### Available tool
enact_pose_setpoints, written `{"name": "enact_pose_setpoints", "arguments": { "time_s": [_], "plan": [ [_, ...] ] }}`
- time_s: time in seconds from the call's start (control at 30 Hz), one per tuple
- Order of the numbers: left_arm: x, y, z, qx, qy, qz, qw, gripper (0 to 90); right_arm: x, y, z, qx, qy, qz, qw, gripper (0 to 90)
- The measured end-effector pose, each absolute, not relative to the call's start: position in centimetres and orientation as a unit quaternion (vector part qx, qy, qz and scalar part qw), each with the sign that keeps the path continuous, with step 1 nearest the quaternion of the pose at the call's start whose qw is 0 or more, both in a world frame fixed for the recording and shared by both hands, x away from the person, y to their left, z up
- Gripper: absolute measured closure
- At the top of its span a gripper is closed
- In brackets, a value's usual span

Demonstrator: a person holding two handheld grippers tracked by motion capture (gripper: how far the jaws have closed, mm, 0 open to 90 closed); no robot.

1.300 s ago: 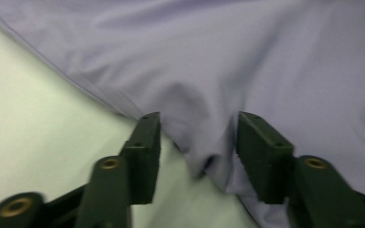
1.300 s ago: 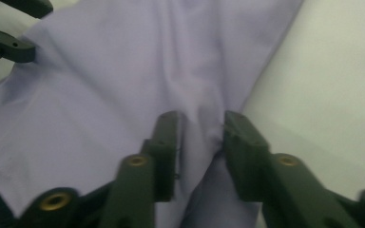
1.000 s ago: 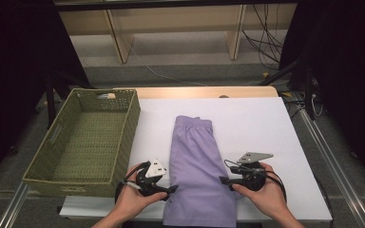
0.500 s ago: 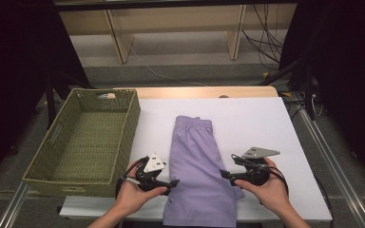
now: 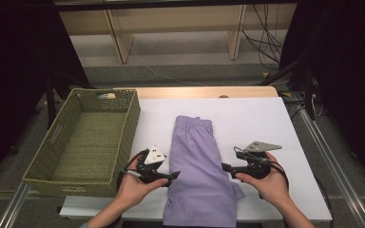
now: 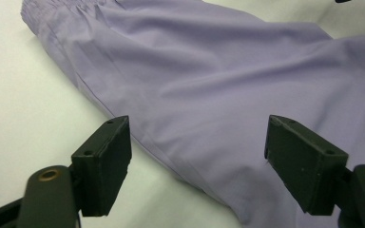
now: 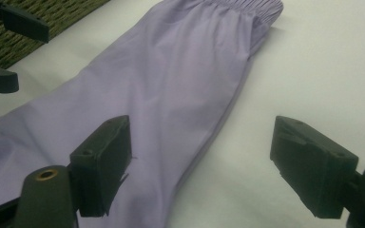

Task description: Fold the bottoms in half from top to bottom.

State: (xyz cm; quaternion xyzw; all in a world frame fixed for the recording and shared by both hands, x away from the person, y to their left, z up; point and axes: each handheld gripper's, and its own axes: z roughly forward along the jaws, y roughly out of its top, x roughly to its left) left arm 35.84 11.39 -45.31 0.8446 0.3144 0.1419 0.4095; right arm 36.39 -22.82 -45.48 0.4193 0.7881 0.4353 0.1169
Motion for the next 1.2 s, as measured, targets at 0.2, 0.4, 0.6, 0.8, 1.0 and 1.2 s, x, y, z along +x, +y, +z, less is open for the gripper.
{"name": "enact_pose_setpoints", "arguments": {
  "time_s": [0.2, 0.4, 0.6, 0.8, 1.0, 1.2],
  "plan": [
    [36.9, 11.2, -44.8, 0.84, 0.32, 0.148, 0.413, 23.9, 37.1, -23.1, -45.1, 0.424, 0.783, 0.439, 0.124, 21.6],
    [38.5, 10.9, -44.3, 0.834, 0.327, 0.154, 0.417, 25.2, 38.2, -23.0, -44.5, 0.427, 0.777, 0.443, 0.131, 21.8],
    [40.0, 10.6, -43.6, 0.828, 0.333, 0.162, 0.42, 25.8, 39.4, -22.8, -44.0, 0.429, 0.773, 0.446, 0.135, 22.1],
    [41.4, 10.7, -43.0, 0.826, 0.337, 0.167, 0.42, 26.2, 40.5, -22.4, -43.7, 0.43, 0.771, 0.449, 0.138, 22.8],
    [43.1, 10.7, -42.7, 0.82, 0.352, 0.172, 0.416, 26.9, 41.8, -22.0, -43.5, 0.434, 0.768, 0.45, 0.139, 23.4],
    [44.3, 10.3, -42.7, 0.819, 0.36, 0.171, 0.413, 27.7, 43.2, -21.5, -43.3, 0.438, 0.766, 0.45, 0.141, 23.5]
  ]
}}
